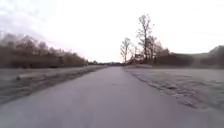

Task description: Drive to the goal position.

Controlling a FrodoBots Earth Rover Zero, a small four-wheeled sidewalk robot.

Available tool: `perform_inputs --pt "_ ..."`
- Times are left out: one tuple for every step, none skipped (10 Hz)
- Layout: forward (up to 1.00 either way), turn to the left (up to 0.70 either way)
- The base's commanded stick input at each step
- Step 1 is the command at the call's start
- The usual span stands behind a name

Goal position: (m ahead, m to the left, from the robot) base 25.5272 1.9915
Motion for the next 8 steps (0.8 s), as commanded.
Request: perform_inputs --pt "1.0 0.01" --pt "1.0 0.01" --pt "1.0 0.01" --pt "1.0 0.01" --pt "1.0 0.01" --pt "1.0 0.01" --pt "1.0 0.01" --pt "1.0 0.01"
